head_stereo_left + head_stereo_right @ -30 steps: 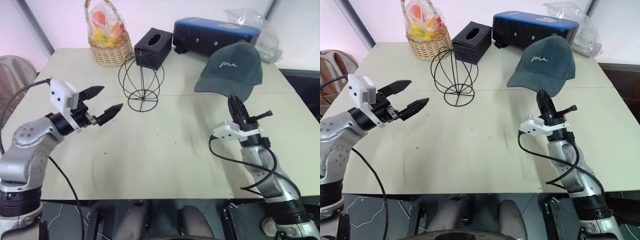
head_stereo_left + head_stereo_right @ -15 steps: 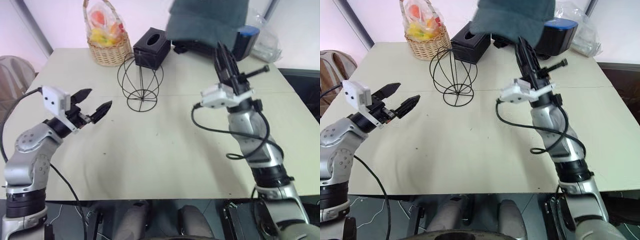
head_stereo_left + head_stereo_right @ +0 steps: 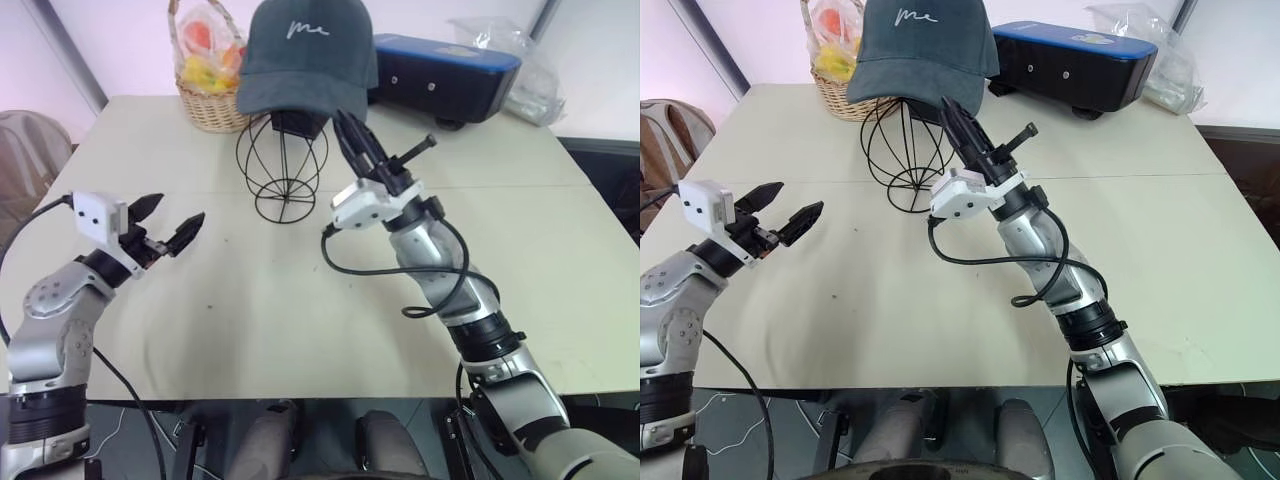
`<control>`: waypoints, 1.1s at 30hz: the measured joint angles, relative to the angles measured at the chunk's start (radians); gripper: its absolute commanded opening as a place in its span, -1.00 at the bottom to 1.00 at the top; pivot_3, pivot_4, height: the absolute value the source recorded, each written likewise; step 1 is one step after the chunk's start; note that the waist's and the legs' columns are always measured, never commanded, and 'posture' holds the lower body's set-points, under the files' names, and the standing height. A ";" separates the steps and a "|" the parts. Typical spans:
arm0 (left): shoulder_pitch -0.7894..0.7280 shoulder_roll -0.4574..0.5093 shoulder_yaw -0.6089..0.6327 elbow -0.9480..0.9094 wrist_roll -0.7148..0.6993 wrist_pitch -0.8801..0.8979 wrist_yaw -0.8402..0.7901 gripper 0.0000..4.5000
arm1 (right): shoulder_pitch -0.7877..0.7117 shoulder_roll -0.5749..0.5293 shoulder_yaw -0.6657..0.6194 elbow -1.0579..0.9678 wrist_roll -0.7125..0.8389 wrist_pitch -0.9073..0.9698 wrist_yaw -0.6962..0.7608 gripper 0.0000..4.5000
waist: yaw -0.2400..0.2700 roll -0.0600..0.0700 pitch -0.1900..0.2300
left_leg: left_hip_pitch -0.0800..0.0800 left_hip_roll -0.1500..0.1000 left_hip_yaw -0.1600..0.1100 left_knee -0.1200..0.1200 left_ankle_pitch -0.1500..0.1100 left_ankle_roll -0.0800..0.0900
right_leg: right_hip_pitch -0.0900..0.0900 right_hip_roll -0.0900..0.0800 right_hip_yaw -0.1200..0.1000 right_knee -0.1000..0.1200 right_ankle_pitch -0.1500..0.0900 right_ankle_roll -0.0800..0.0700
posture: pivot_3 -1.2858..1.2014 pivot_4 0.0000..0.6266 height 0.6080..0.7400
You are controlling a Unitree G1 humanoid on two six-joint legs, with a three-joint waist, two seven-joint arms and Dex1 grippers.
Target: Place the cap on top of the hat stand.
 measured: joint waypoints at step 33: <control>0.078 0.003 0.020 -0.058 0.013 -0.010 0.040 1.00 | -0.081 0.065 0.129 0.311 -0.132 -0.131 -0.149 -0.92 | -0.001 0.000 0.000 | 0.000 0.000 0.000 -0.002 0.001 -0.001 | -0.001 0.001 0.000 0.000 0.000 0.000 | 0.03 -0.52 1.00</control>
